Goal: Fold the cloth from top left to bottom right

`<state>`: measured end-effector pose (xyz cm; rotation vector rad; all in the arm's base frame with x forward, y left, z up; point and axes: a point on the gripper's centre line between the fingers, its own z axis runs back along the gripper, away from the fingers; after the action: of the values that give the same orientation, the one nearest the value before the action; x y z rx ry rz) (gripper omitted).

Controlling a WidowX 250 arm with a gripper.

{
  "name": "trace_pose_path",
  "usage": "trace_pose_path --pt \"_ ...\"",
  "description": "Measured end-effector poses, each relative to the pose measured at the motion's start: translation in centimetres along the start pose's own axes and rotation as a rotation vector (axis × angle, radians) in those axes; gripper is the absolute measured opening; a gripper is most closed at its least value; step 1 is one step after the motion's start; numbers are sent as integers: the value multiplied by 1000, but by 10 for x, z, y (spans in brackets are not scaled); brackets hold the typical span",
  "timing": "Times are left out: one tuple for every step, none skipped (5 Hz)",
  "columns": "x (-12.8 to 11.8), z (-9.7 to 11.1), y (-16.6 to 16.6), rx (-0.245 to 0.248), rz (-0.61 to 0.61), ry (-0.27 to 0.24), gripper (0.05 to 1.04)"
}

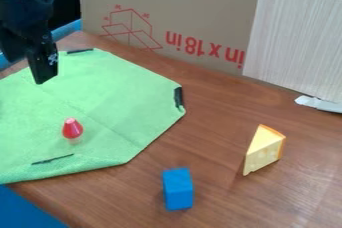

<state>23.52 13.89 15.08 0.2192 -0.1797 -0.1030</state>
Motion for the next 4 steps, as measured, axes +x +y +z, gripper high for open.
trace_pose_path --pt "-2 -6 -2 -13 -2 19 1000" --pt "-2 -6 -2 -14 -1 18 1000" --pt "-2 -7 -2 -16 4 24 1000" --pt "3 -30 4 -53 39 135 1000"
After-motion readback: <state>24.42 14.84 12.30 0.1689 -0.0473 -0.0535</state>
